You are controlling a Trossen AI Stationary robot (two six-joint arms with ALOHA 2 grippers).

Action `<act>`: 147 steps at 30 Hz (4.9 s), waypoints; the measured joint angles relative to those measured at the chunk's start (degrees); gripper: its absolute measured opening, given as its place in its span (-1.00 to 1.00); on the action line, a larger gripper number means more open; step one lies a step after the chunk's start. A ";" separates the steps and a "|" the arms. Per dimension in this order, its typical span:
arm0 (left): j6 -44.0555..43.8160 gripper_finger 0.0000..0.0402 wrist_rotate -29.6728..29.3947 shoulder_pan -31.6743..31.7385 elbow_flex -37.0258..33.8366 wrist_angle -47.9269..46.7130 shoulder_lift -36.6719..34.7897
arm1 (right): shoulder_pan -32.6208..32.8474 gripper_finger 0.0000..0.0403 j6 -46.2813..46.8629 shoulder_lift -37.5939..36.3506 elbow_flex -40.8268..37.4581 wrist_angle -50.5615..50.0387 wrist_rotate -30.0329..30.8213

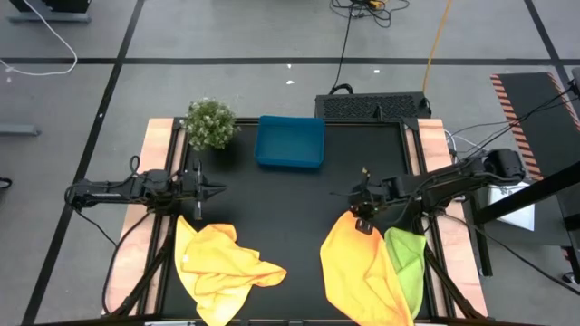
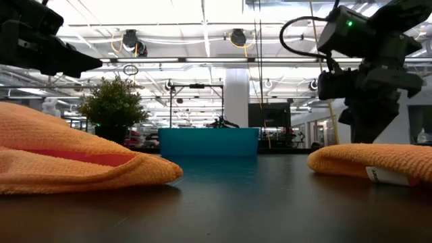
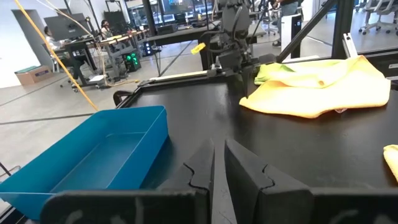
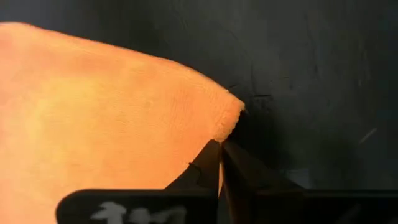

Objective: Fold microfiber towels
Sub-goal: Fold the right orange microfiber towel

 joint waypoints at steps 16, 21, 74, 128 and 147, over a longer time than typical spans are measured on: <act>0.00 -0.80 0.00 -0.02 0.00 -0.01 0.02 | -1.80 -1.00 0.89 -14.25 0.02 12.87 5.41; 0.00 -0.80 0.00 -0.02 0.00 0.00 0.00 | -3.89 -1.00 -2.93 -16.50 2.50 14.89 5.42; 0.69 0.42 16.39 -1.03 38.05 36.44 86.52 | 4.41 -1.00 -21.59 9.80 17.31 23.48 -3.15; 9.23 -0.99 13.92 2.93 48.68 19.63 94.54 | 6.76 -0.35 -8.96 8.22 16.52 8.40 8.29; 10.34 -0.98 13.92 3.55 48.65 18.18 93.26 | 4.59 -0.23 6.67 12.68 -1.75 33.83 4.00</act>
